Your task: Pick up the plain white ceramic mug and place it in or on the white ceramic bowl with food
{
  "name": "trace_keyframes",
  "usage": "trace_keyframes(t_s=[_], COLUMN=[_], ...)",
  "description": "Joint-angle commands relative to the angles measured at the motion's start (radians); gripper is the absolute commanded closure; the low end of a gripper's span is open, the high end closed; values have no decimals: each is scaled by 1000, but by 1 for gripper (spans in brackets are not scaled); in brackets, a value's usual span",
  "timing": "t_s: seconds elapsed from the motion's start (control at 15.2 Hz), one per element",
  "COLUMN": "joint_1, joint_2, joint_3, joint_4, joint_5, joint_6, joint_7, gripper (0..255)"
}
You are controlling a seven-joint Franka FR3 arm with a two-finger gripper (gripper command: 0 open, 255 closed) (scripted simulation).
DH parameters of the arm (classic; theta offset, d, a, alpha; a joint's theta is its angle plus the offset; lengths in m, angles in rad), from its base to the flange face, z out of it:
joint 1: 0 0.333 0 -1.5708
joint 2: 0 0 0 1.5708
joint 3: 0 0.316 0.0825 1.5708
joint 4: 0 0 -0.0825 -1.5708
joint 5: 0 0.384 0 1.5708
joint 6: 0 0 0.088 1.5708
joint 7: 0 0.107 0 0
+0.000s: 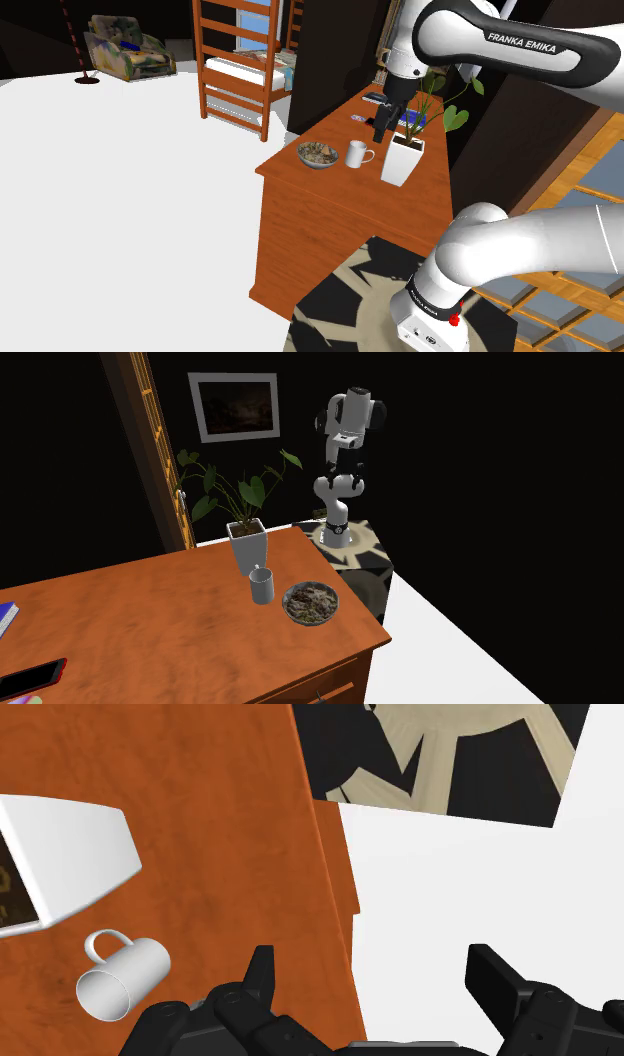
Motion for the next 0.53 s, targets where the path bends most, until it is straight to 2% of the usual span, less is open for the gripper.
trace_keyframes(t_s=[0.0,0.46], joint_1=[0,-42], joint_2=[0,161], joint_3=[0,-107], joint_4=[0,-14], joint_5=[0,-41], joint_6=[0,206], joint_7=[0,-50], gripper=[0,0])
